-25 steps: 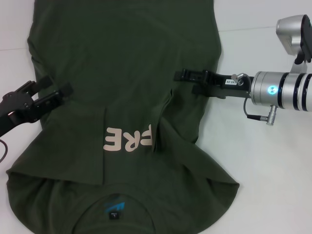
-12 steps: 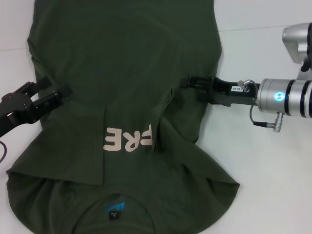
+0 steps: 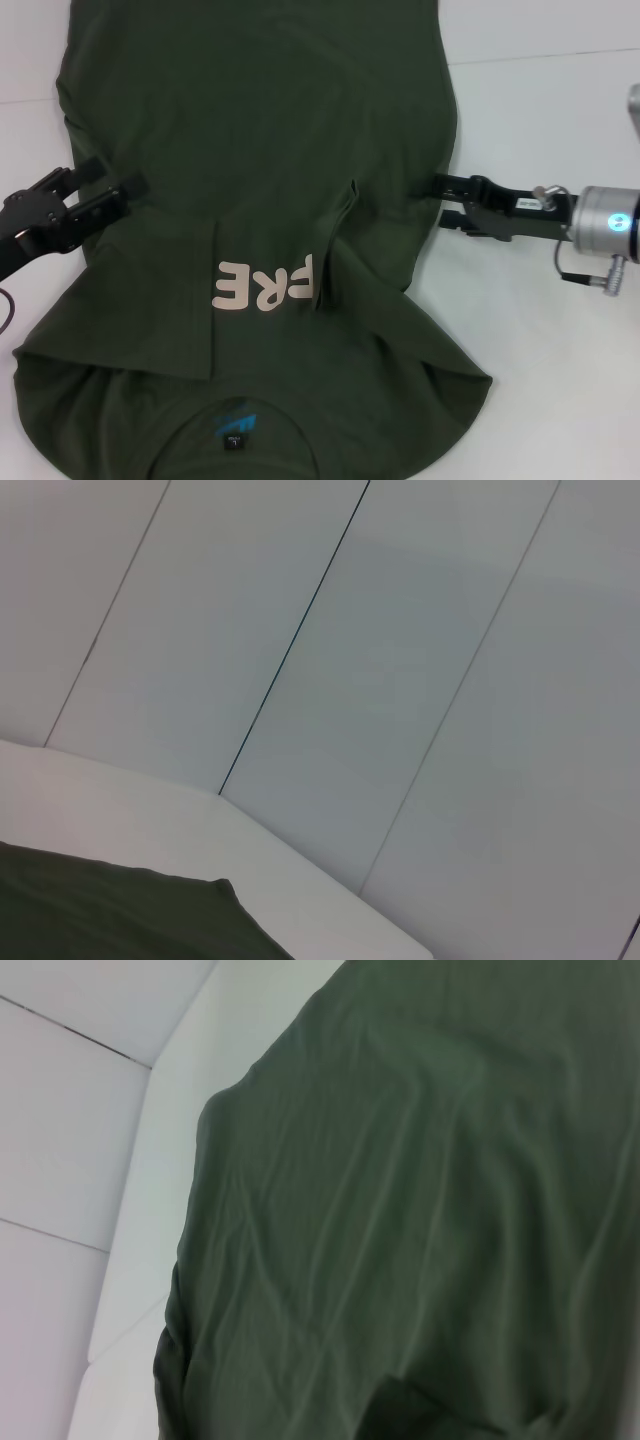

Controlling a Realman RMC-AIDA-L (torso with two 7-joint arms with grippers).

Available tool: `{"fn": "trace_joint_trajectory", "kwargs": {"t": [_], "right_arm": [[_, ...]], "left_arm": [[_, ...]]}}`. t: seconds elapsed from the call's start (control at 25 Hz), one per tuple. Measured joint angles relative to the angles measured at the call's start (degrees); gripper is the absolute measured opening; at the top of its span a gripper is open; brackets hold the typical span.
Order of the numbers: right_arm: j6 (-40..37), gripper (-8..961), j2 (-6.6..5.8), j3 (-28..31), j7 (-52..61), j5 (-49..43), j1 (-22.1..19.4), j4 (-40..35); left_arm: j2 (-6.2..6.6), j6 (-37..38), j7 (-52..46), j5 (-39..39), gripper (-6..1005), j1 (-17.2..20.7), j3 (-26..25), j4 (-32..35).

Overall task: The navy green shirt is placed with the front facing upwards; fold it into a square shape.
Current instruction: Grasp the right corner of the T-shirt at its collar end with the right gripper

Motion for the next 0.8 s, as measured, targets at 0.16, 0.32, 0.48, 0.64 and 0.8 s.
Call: {"fn": "trace_joint_trajectory", "kwargs": {"t": [0.16,0.32,0.48,0.64,0.8], "right_arm": [[-3.8,947,-0.12,1.8,-0.9,0.9,-2.0,-3.1],[-8.2,946,0.06,2.4,-1.6,3.1,-4.0,-6.5],[-12.4,946,-0.79,1.9,-1.8,3.0,-4.8,-7.1],[-18.4,945,-2.05,1.1,-2.1,-0.8,-4.9,-7.1],[-23.9,945,-3.47,1.0,-1.6,-4.5,-5.0,-6.8]], "left_arm": [[0.0,0.0,-0.1,0.0,904,-0.2,0.0,0.0],[0.07,-0.1,-0.3,0.0,904,-0.3,0.0,0.0],[0.09,-0.1,-0.4,0.0,904,-0.3,0.0,0.0],[0.09,-0.1,-0.4,0.0,904,-0.3,0.0,-0.1],[0.04,-0.1,-0.4,0.0,903,-0.2,0.0,-0.1]]}}
